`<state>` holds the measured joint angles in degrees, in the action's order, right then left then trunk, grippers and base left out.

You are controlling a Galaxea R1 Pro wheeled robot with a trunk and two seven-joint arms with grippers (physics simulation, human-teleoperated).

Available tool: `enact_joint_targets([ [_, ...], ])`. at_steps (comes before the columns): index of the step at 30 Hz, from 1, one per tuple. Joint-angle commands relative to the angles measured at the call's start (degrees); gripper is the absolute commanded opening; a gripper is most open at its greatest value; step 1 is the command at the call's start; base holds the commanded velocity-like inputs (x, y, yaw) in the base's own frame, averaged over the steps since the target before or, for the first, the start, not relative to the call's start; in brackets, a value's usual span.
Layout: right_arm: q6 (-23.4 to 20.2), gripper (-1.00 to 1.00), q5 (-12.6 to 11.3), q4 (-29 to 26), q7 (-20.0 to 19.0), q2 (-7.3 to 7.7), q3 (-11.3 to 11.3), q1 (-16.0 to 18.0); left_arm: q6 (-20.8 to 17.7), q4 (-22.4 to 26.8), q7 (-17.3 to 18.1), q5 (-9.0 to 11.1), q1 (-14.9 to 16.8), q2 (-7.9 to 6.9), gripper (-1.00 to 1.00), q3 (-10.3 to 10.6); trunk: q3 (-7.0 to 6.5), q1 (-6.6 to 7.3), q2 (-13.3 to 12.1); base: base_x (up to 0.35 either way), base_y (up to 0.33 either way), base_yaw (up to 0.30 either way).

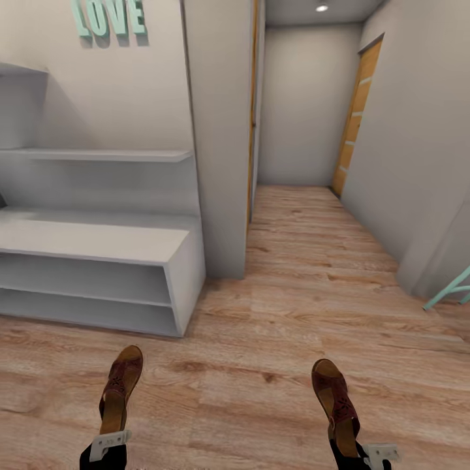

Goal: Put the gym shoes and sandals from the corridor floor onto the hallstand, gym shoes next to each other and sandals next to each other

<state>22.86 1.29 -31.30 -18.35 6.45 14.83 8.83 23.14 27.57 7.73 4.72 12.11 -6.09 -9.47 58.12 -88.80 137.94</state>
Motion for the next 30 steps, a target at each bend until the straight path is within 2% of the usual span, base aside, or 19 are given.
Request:
enact_joint_targets([
  [1,0.08,-1.0,-0.06,0.01,-0.55,-0.04,0.37,0.02,0.29,-0.08,0.44,0.38,-0.03,0.02,-1.0,-0.22,0.05,0.01,0.02,0.0,0.0,0.277],
  [4,0.08,-1.0,-0.06,0.01,-0.55,-0.04,0.37,0.04,1.77,-0.07,0.44,0.62,-0.75,-0.01,-1.0,-0.96,0.05,0.01,0.02,0.0,0.0,0.277],
  [10,0.08,-1.0,-0.07,0.01,-0.55,-0.04,0.37,0.03,6.17,-0.06,1.02,2.11,-2.16,0.02,-1.0,-4.3,0.05,0.01,0.02,0.0,0.0,0.276],
  [23,0.08,-1.0,-0.06,0.01,-0.55,-0.04,0.37,0.01,6.31,-0.06,1.43,1.82,-2.27,0.22,-1.0,-3.8,0.05,0.01,0.02,0.0,0.009,0.277],
  [30,0.08,-1.0,-0.08,0.01,-0.55,-0.04,0.37,0.0,6.31,-0.06,1.44,2.02,-2.27,0.2,-1.0,-3.88,0.05,0.01,0.02,0.0,0.255,0.23],
])
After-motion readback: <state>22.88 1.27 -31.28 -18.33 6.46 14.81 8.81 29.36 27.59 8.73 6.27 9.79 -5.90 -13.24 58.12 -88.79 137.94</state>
